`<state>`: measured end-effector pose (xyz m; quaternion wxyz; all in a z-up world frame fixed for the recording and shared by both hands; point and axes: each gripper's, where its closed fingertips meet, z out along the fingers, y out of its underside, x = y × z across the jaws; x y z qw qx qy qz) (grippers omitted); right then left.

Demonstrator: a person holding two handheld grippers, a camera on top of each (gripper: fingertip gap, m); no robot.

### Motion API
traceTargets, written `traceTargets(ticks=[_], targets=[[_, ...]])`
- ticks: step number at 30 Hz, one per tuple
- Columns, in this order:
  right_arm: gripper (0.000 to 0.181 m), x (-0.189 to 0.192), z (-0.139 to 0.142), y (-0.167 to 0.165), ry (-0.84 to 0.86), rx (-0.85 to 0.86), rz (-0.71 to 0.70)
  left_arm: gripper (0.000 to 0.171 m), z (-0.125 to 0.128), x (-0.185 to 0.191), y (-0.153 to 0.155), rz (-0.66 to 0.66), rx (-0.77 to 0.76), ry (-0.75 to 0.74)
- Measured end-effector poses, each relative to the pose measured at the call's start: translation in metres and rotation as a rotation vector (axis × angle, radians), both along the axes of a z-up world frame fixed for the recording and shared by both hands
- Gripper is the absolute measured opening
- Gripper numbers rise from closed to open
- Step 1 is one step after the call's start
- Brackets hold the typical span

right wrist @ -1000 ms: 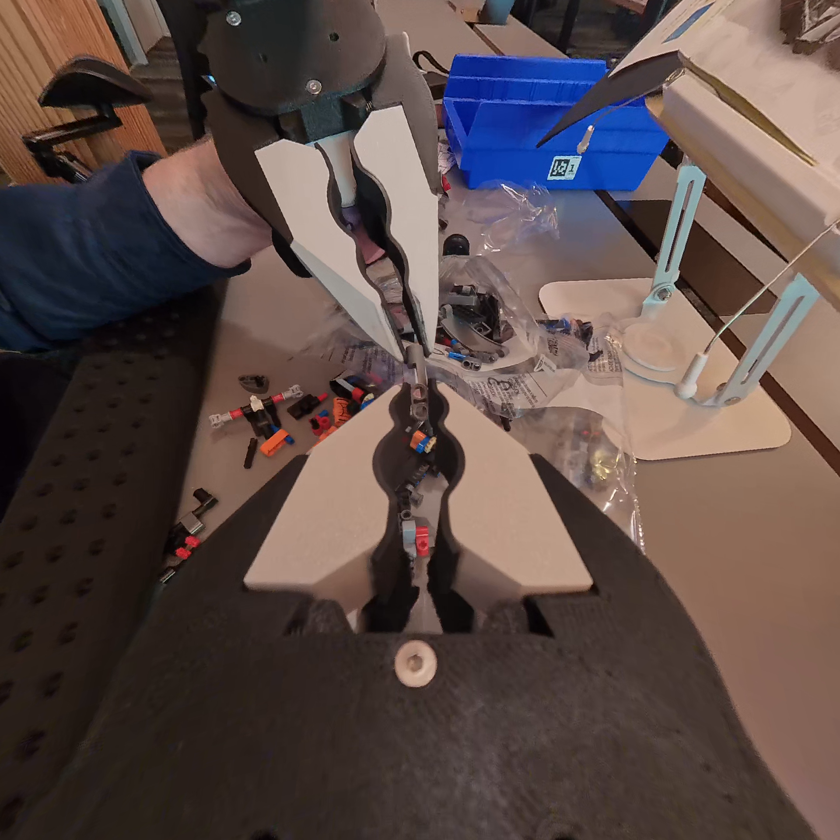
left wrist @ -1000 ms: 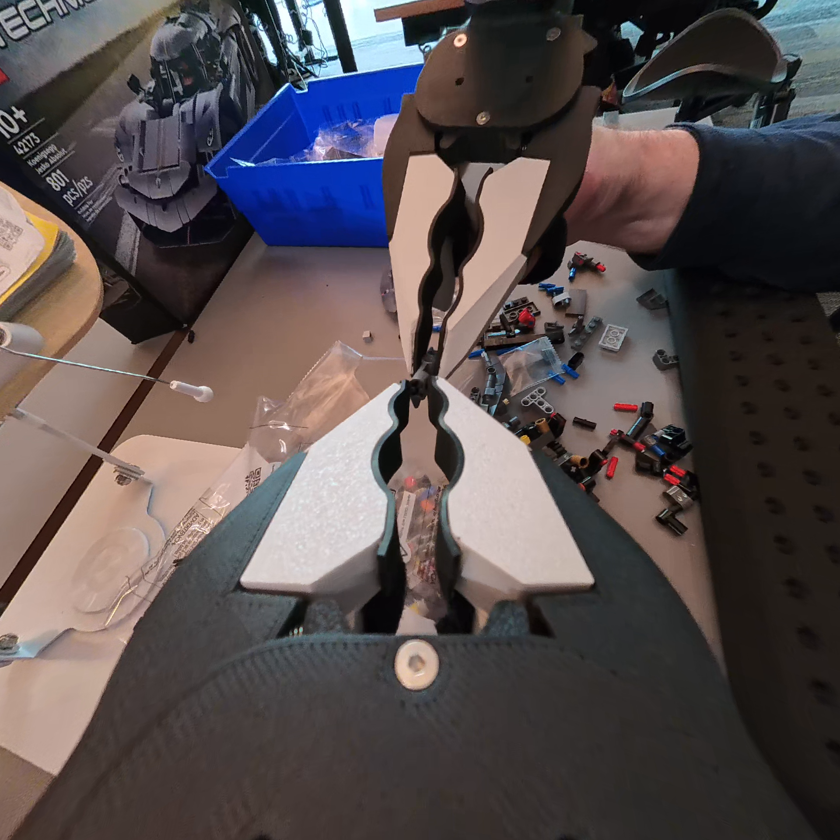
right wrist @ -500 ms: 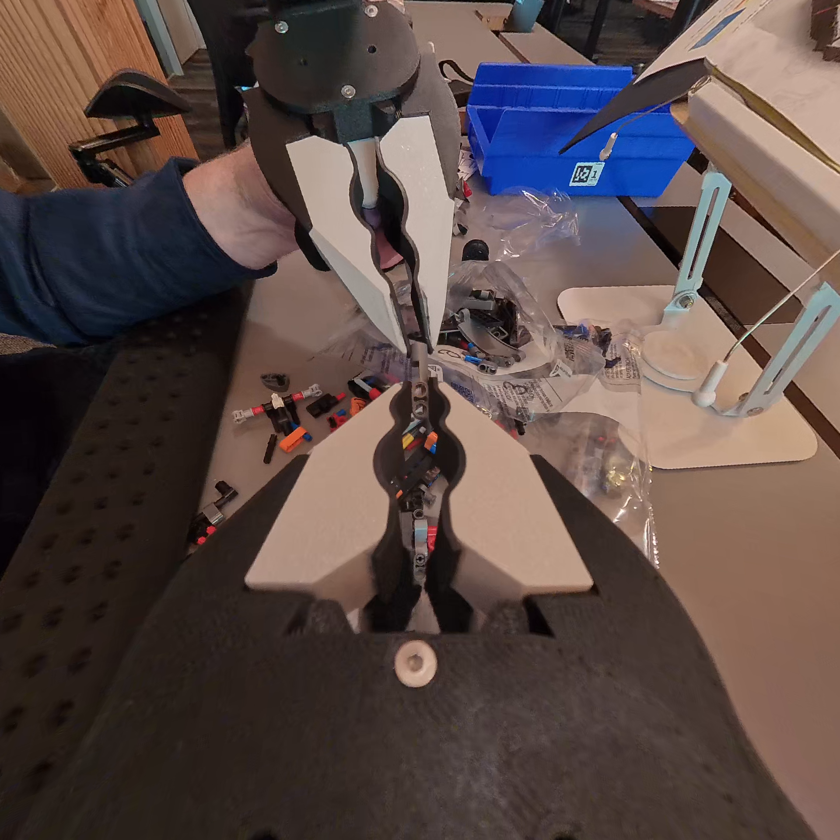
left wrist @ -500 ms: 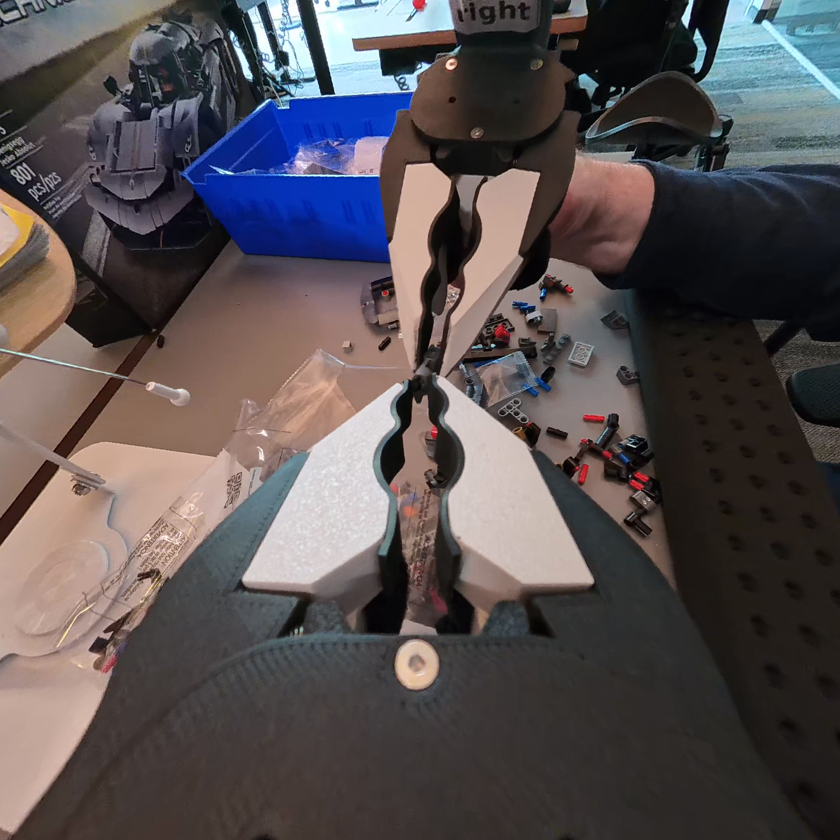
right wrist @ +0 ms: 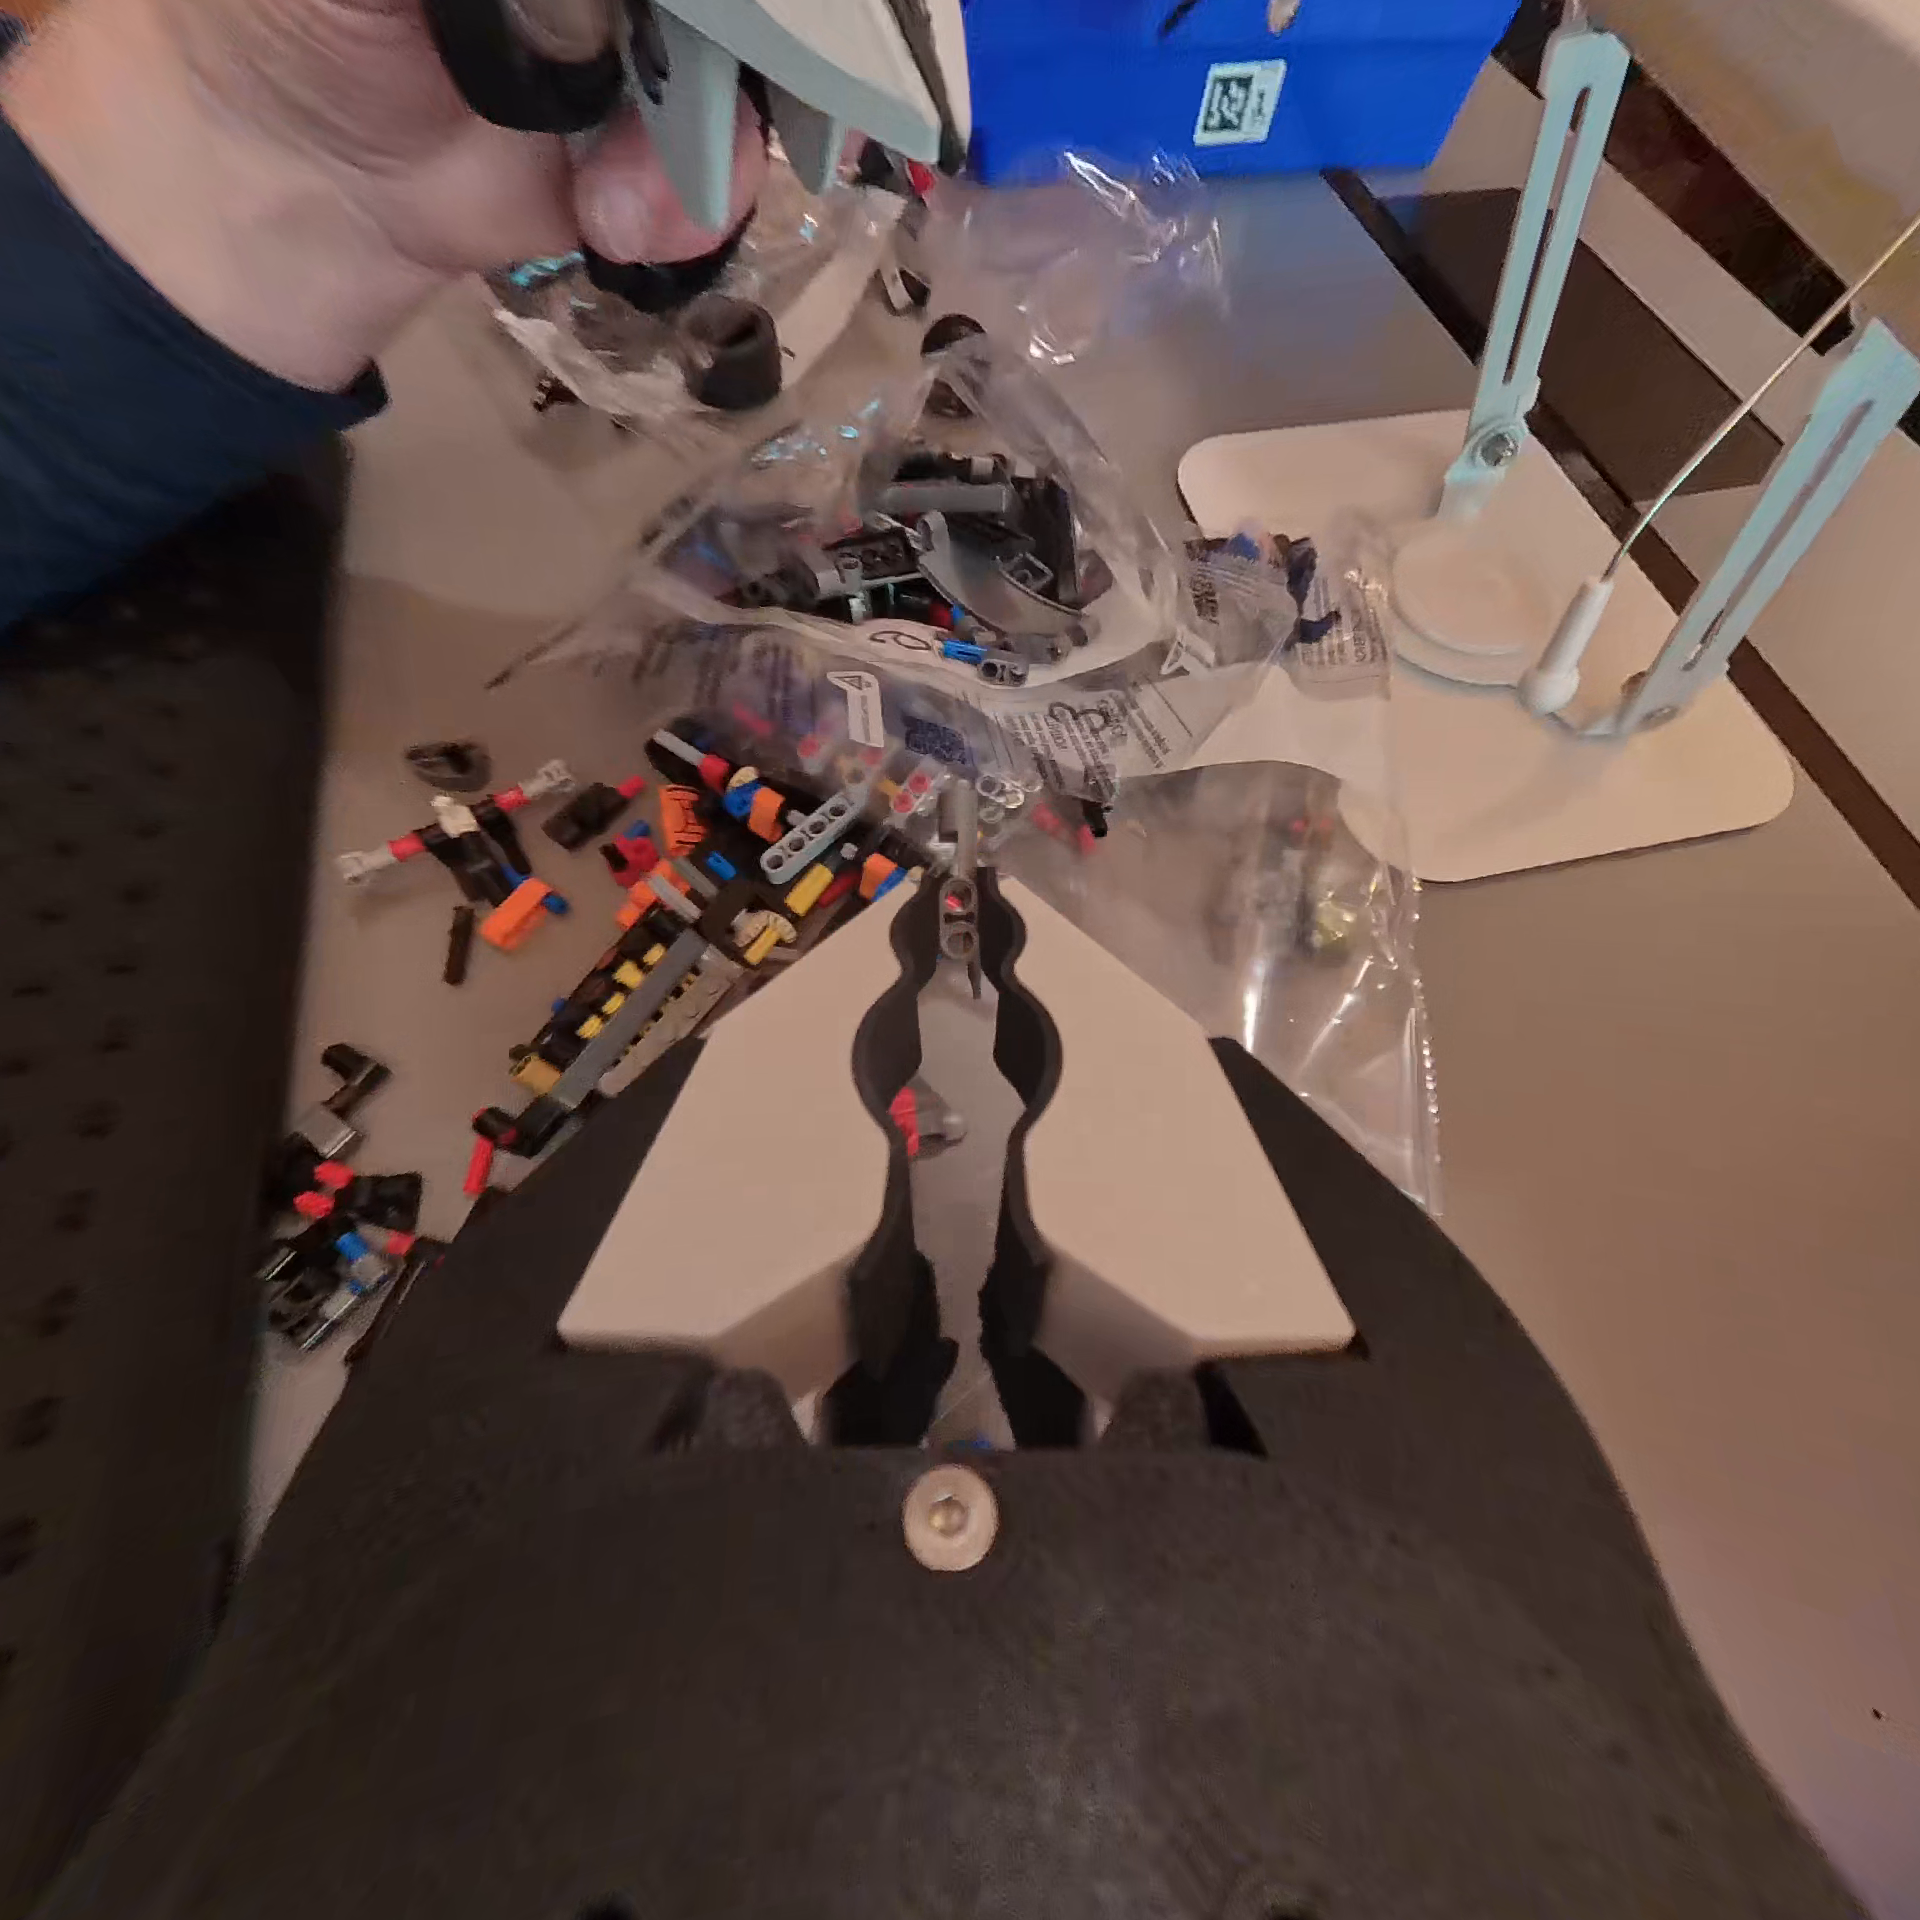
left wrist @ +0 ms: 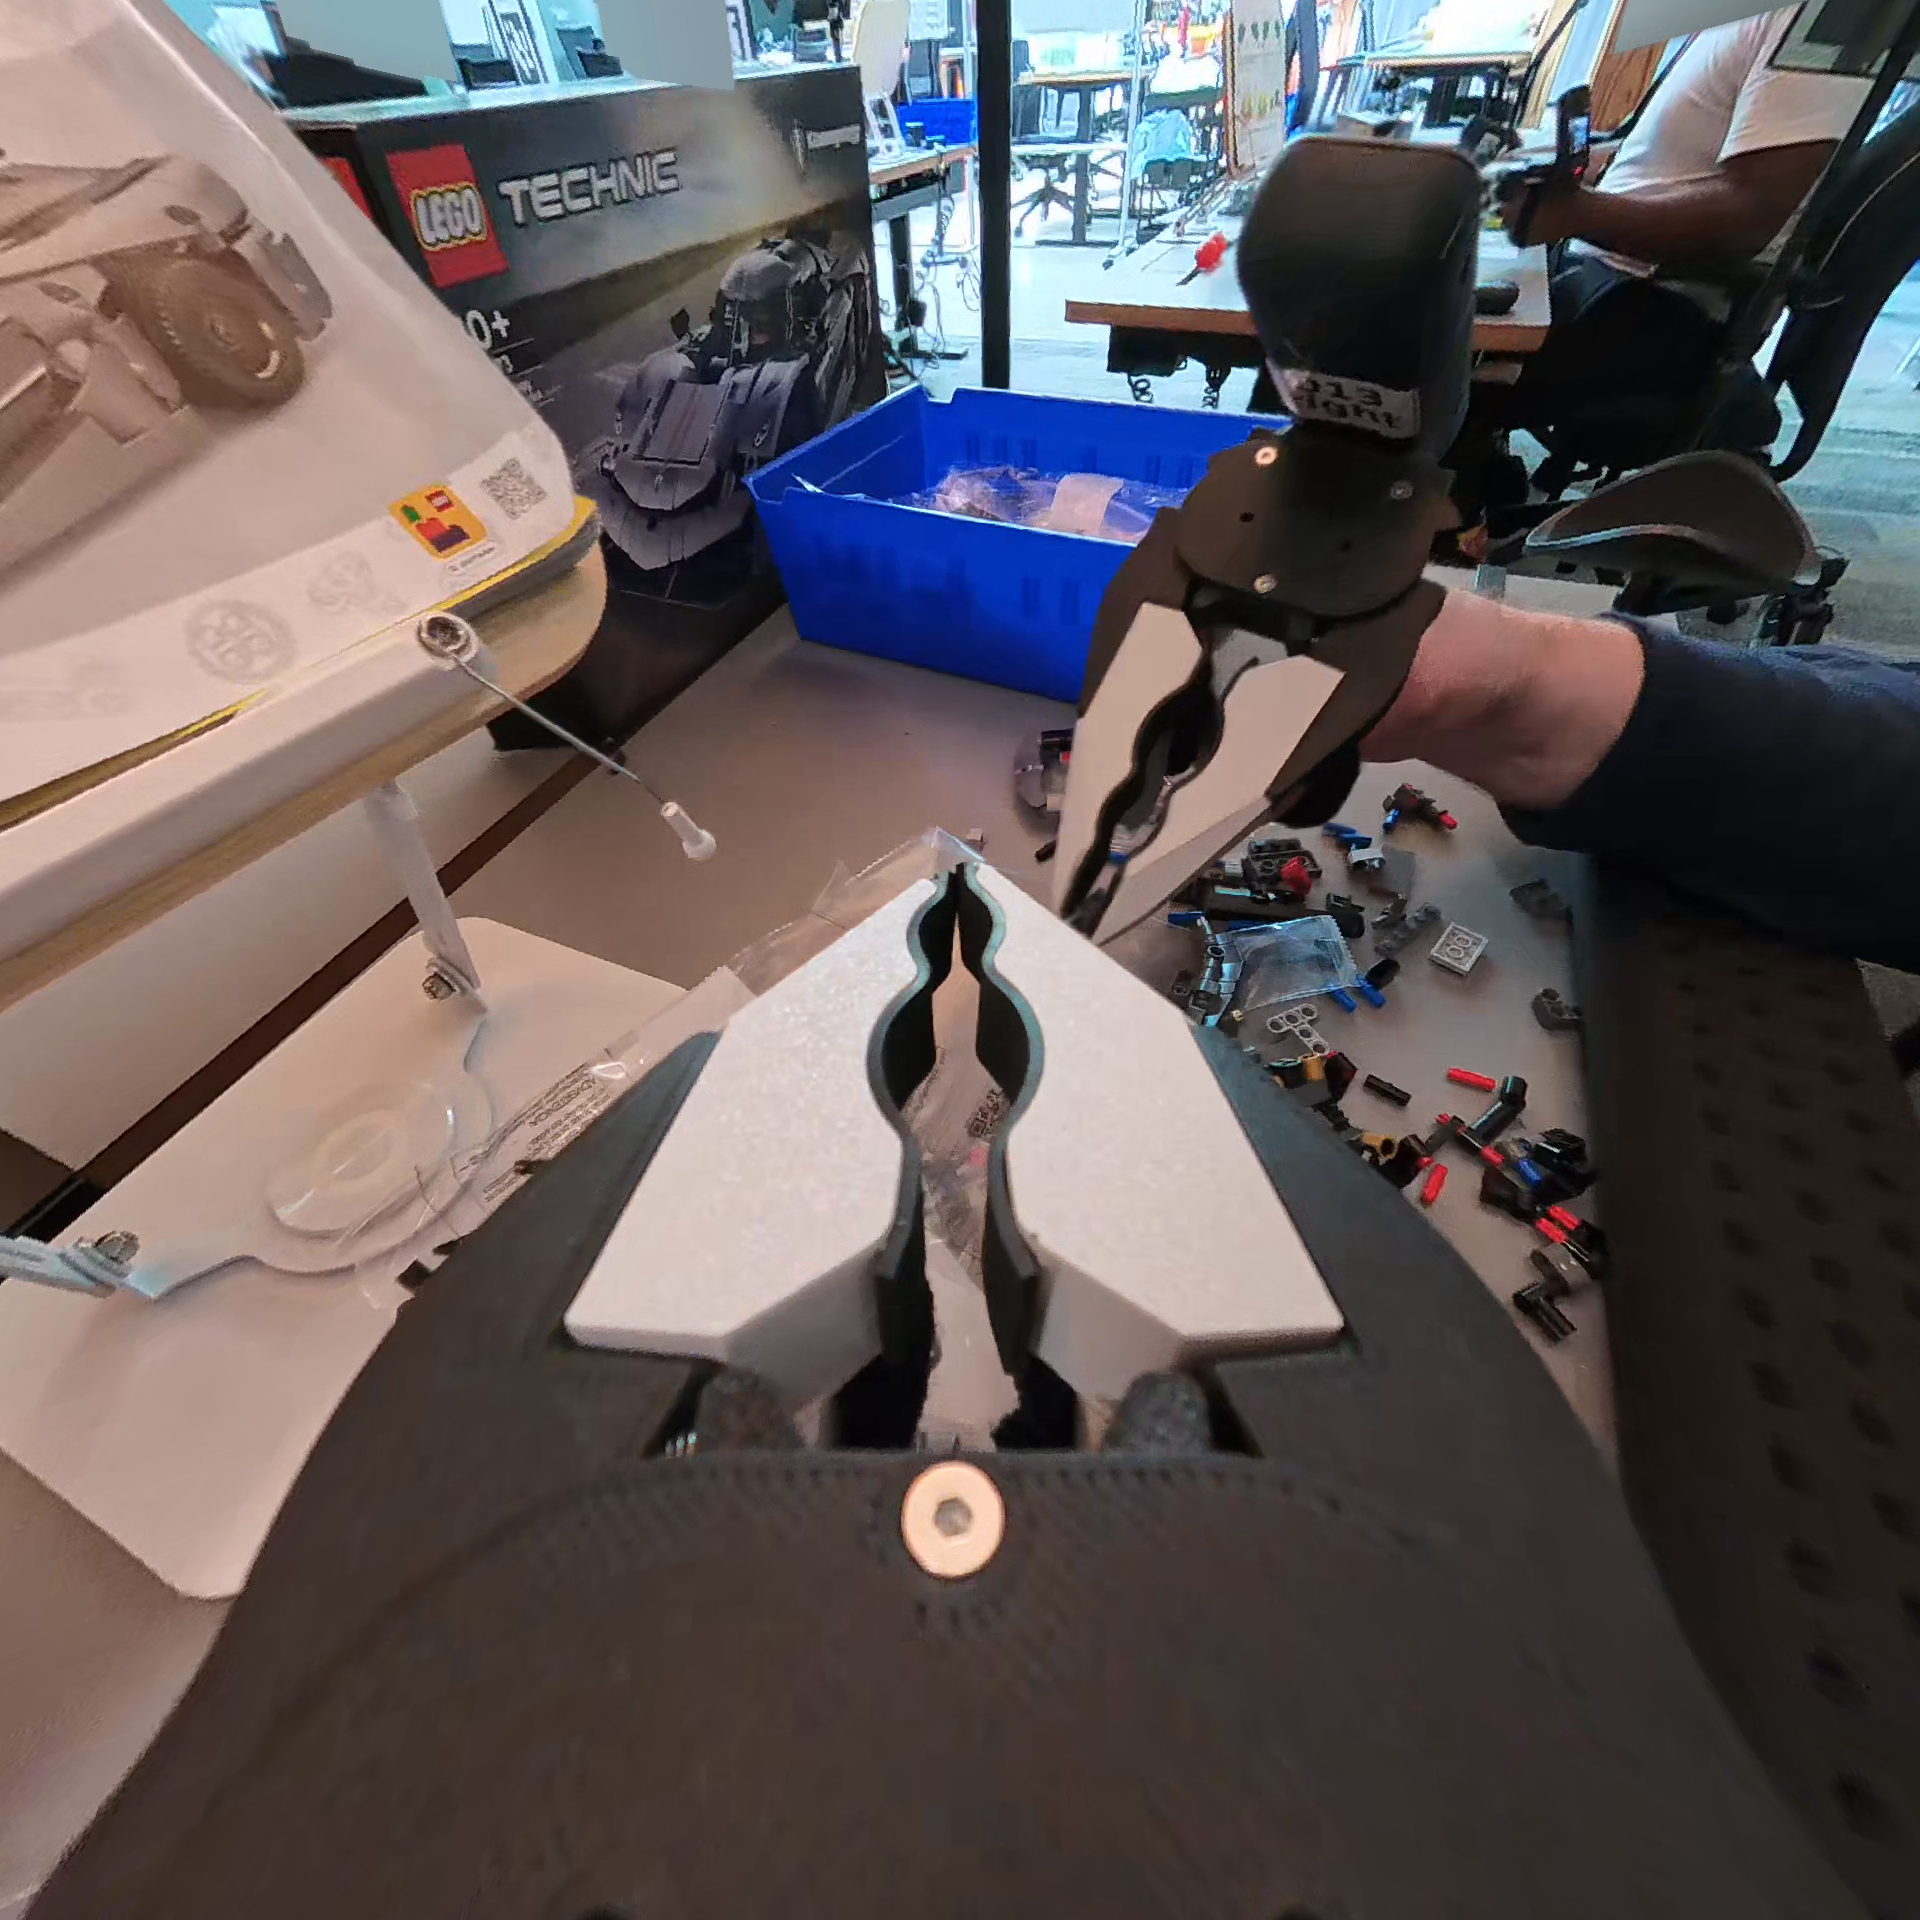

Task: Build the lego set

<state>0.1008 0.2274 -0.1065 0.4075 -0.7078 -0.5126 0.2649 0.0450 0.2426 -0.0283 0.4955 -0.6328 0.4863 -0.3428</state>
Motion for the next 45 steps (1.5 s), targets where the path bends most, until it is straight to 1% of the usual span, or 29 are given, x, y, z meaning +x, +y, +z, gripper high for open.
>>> traceTargets(ticks=[6,8,9,11,15,17,18,21,24,27,31,33,37,39,42,43,45], targets=[[0.005,-0.021,-0.013,0.028,-0.099,0.081,-0.095,0.0,-0.006,0.006,0.003,0.012,-0.006,0.022],[0.027,-0.025,-0.023,0.034,-0.139,0.077,-0.107,0.0,-0.004,0.005,0.004,0.018,-0.008,0.01],[0.029,-0.023,-0.025,0.034,-0.156,0.079,-0.111,0.0,-0.003,0.004,0.004,0.019,-0.009,0.006],[0.026,-0.02,-0.016,0.032,-0.113,0.09,-0.104,0.0,-0.002,0.002,0.005,0.029,-0.006,0.0],[0.019,0.009,0.024,0.044,0.042,0.131,-0.208,0.0,0.001,0.003,0.005,0.04,-0.008,-0.014],[0.018,0.027,0.036,0.052,0.115,0.121,-0.268,0.0,-0.001,0.004,0.005,0.047,0.0,0.006],[0.016,0.033,0.038,0.054,0.141,0.104,-0.28,0.0,-0.002,0.004,0.006,0.053,0.006,0.017],[0.013,0.044,0.035,0.056,0.167,0.067,-0.298,0.0,-0.006,0.003,0.008,0.073,0.007,0.041],[0.011,0.049,0.034,0.059,0.151,0.082,-0.33,0.0,-0.004,-0.001,0.011,0.092,0.005,0.032],[0.011,0.056,0.034,0.067,0.136,0.099,-0.391,0.0,0.0,-0.002,0.013,0.106,-0.006,0.005],[0.009,0.081,0.034,0.088,0.117,0.124,-0.536,0.0,0.001,0.0,0.015,0.125,-0.001,0.008],[0.014,0.094,0.035,0.1,0.133,0.101,-0.597,0.0,0.002,0.001,0.015,0.126,0.002,0.007],[0.023,0.1,0.031,0.119,0.19,-0.003,-0.631,0.0,0.002,0.003,0.013,0.124,-0.003,0.002],[0.02,0.108,0.034,0.13,0.193,-0.008,-0.682,0.0,0.001,0.002,0.015,0.133,-0.006,0.001],[0.024,0.117,0.04,0.149,0.188,0.014,-0.729,0.0,0.003,0.0,0.017,0.144,-0.016,-0.015],[0.023,0.12,0.039,0.157,0.182,0.008,-0.746,0.0,0.003,0.0,0.017,0.147,-0.022,-0.021],[0.026,0.12,0.026,0.168,0.163,-0.059,-0.758,0.0,0.003,0.0,0.018,0.15,-0.027,-0.024]])
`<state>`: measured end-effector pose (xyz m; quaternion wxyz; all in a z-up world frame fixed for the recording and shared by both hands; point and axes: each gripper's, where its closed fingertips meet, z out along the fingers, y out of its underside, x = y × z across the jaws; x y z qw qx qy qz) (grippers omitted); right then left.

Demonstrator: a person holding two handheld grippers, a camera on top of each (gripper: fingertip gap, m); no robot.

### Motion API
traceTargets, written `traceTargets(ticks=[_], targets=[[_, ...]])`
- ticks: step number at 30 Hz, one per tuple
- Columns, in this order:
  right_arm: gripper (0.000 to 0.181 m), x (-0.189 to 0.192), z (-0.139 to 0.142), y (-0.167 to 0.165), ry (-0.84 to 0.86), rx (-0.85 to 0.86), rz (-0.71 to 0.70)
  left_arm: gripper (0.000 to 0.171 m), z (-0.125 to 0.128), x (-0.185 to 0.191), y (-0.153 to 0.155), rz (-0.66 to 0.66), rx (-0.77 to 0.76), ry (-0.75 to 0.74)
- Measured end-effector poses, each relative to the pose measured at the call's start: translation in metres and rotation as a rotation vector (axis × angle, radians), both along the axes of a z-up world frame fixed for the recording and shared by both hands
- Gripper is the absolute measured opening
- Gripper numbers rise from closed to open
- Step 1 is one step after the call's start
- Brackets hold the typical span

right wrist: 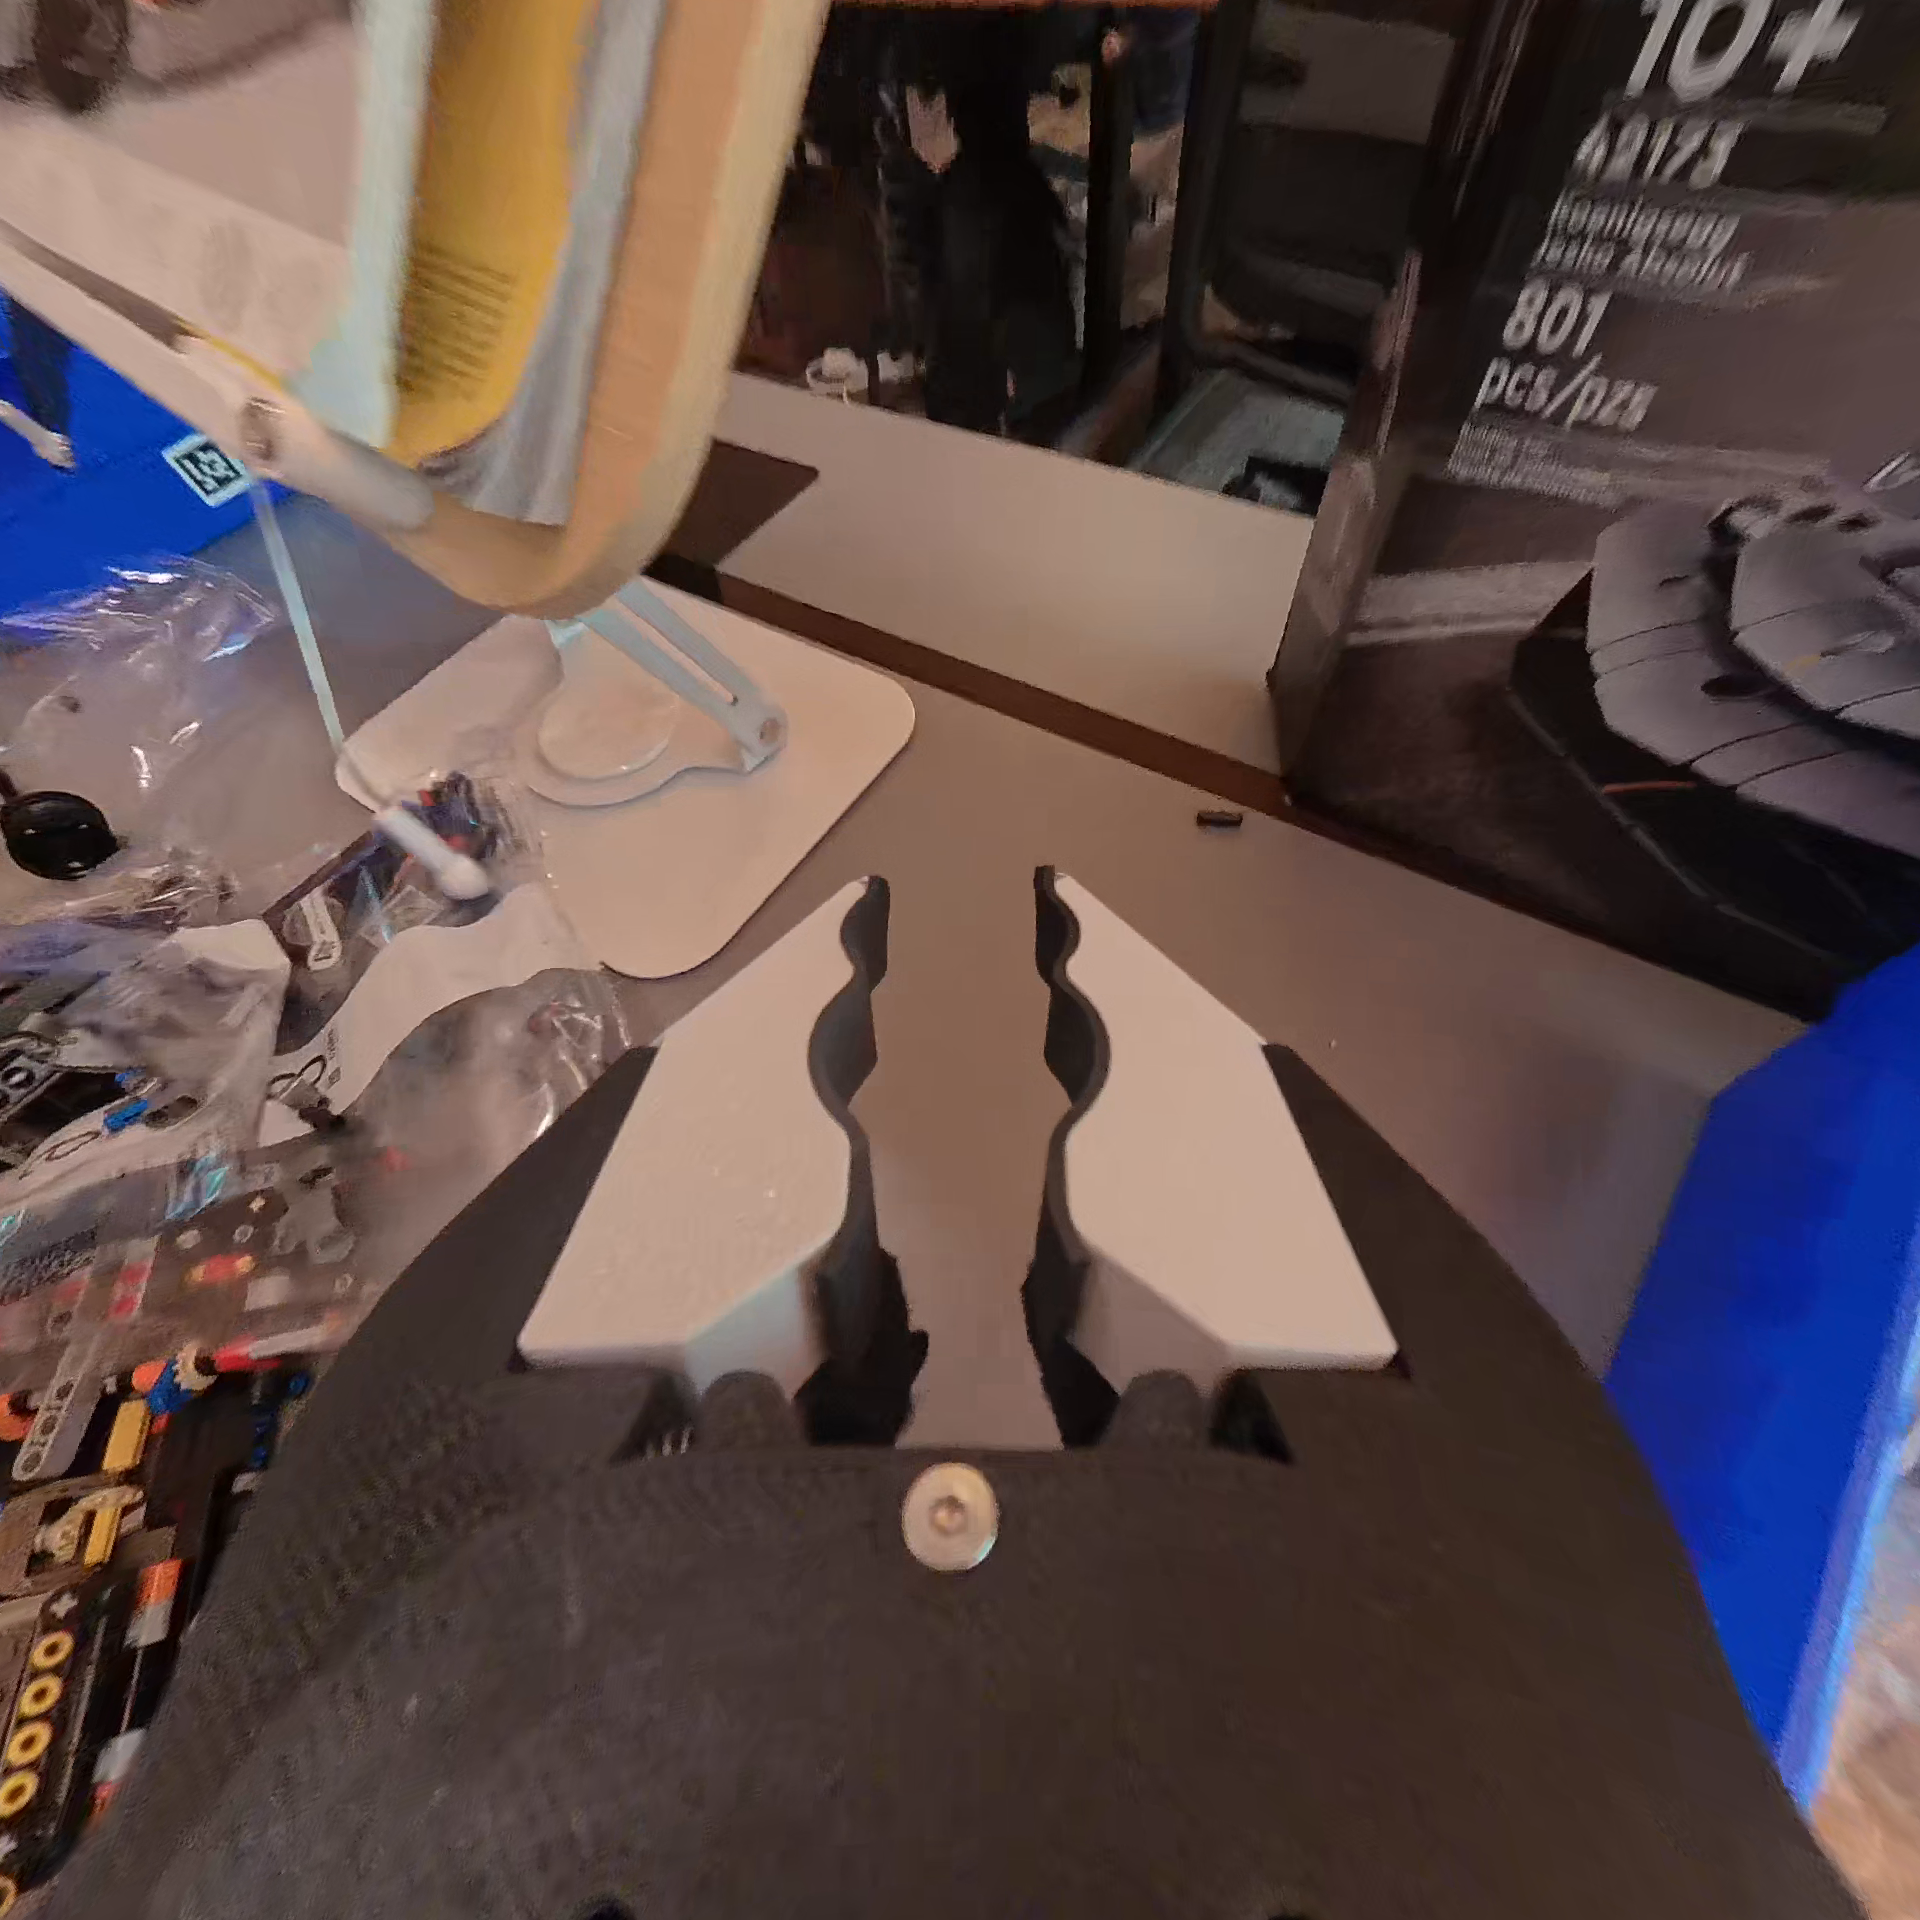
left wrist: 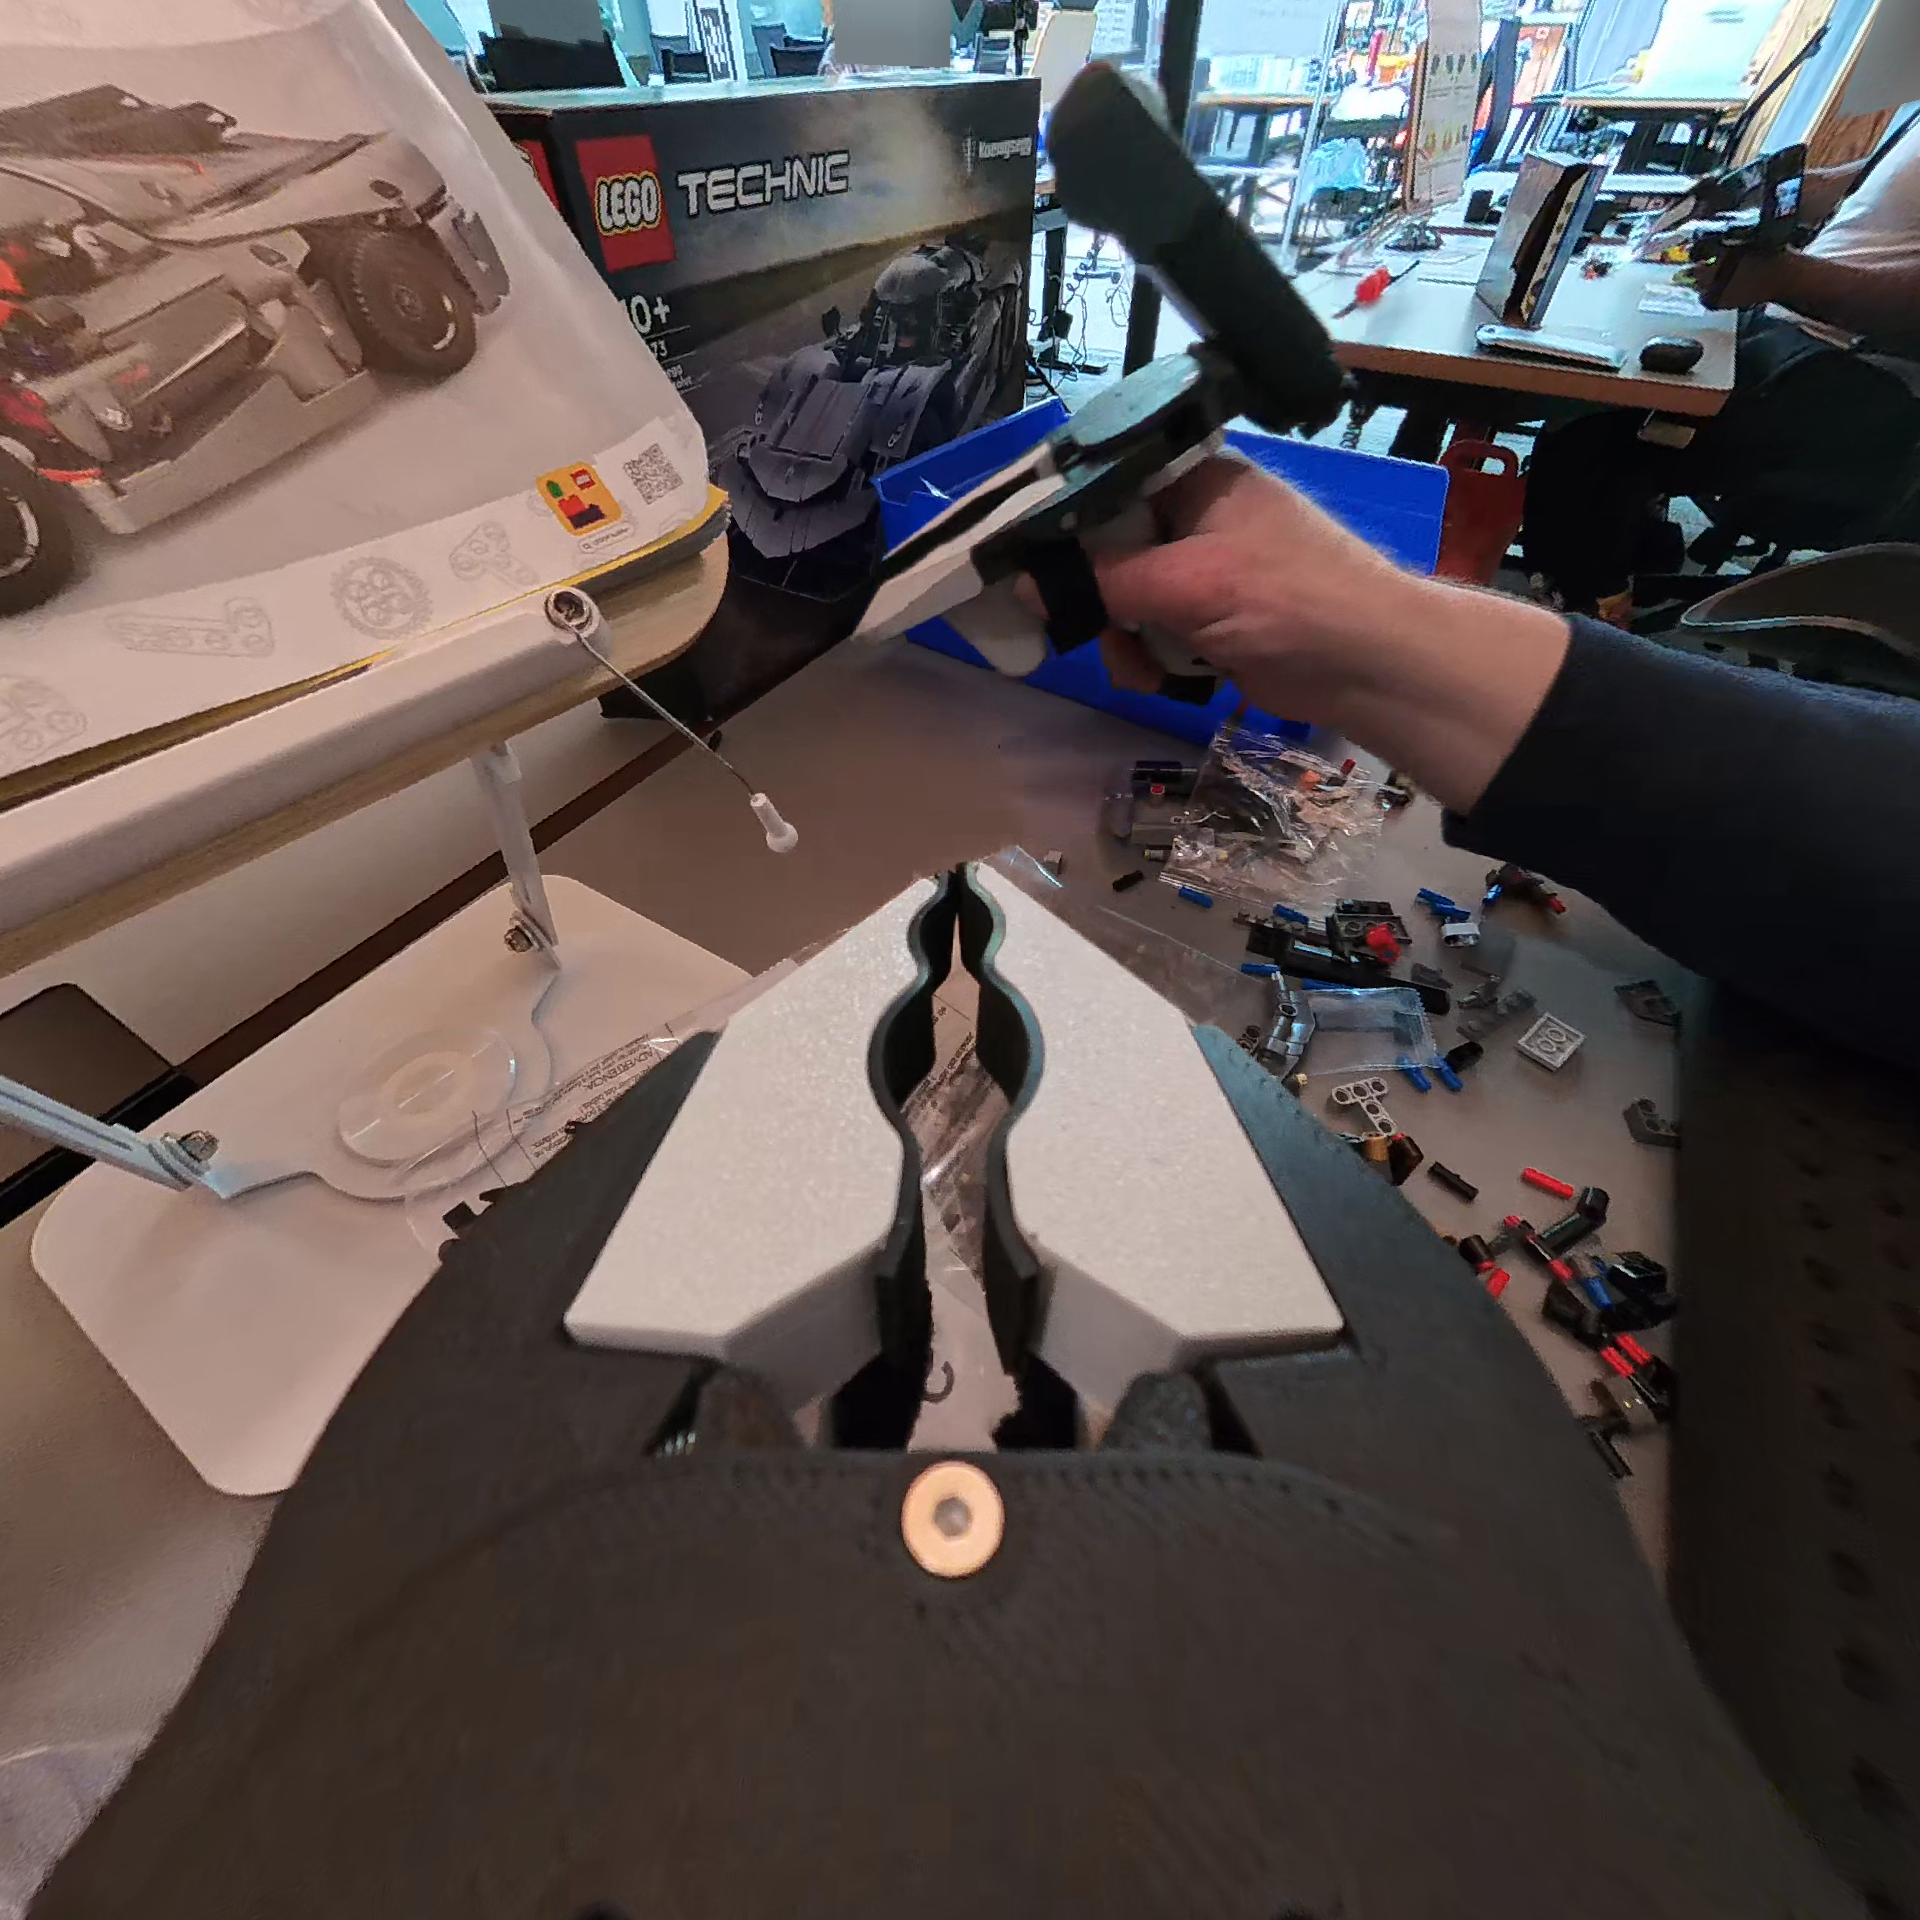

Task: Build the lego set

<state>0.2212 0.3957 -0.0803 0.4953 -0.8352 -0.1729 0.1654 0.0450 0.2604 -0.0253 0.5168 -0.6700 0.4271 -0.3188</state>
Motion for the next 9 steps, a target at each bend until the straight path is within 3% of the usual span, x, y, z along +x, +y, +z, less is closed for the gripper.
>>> traceTargets(ticks=[2,9], targets=[[0.033,0.001,-0.015,0.014,-0.017,-0.063,-0.004,0.0,0.0,0.002,0.0,0.001,-0.003,0.0],[0.032,0.013,-0.067,0.074,0.007,-0.214,-0.057,0.0,-0.006,0.006,0.001,0.01,0.006,0.043]])
